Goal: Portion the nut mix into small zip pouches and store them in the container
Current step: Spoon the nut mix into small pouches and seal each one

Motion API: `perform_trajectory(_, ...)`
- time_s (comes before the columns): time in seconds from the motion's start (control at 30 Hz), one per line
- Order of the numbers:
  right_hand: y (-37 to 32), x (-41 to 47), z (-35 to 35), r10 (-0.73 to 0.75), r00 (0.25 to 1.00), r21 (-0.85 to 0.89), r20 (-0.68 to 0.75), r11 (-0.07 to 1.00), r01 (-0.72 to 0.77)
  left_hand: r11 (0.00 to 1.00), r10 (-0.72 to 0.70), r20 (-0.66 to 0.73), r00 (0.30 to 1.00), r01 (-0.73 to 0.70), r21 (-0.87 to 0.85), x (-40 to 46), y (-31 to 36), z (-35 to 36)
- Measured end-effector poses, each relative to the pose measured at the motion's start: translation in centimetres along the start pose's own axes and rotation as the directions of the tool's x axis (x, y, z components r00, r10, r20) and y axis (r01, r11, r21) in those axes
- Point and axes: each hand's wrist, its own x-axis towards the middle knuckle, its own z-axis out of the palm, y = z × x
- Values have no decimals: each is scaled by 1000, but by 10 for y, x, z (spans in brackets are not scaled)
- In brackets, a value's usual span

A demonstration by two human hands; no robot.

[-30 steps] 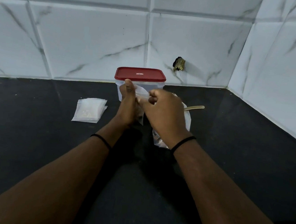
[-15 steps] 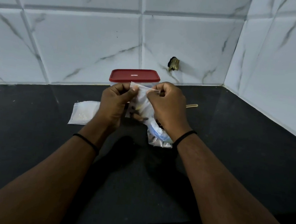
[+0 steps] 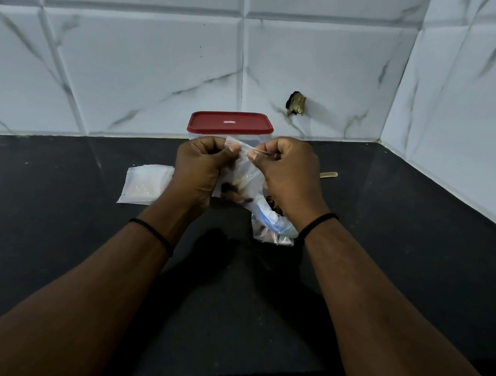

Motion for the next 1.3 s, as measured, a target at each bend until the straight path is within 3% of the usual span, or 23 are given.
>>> perform_trajectory(0.17, 5, 3, -5, 88, 996, 100, -11, 991, -86, 999, -11, -26, 1000, 10, -42, 3, 2, -4)
perform_trajectory(0.3, 0, 0, -4, 5, 996, -5, -84, 1000, -5, 999, 15, -53, 999, -17, -35, -3, 9, -2)
perform_trajectory(0.4, -9, -9, 0, -4, 991, 50, -130, 999, 10, 999, 17, -87, 996, -21, -37, -15, 20, -6)
perform_trajectory(0.6, -44, -36, 40, 21, 990, 265, 140, 962, -58, 997, 67, -214, 975, -57, 53, -41, 44, -72)
perform_trajectory(0.73, -65, -58, 101, 157, 927, 361, 341, 888, -283, 983, -60, -372, 926, 119, 138, -56, 40, -135)
perform_trajectory(0.87, -68, -76, 162, 278, 836, 259, 473, 863, -434, 921, -144, -525, 839, 308, 240, -66, 25, -192)
perform_trajectory(0.97, -55, -80, 185, 221, 859, 23, 462, 965, -260, 849, -91, -574, 814, 365, 383, -70, 16, -218)
perform_trajectory(1.07, -41, -68, 185, 116, 933, -162, 342, 985, -63, 691, -16, -539, 842, 399, 603, -67, 16, -229)
perform_trajectory(1.2, -24, -43, 179, -19, 971, -337, 238, 936, 101, 593, 136, -504, 853, 337, 731, -59, 18, -226)
perform_trajectory(1.3, -20, -36, 181, -12, 927, -541, 375, 810, 228, 555, 220, -479, 850, 295, 778, -57, 19, -221)
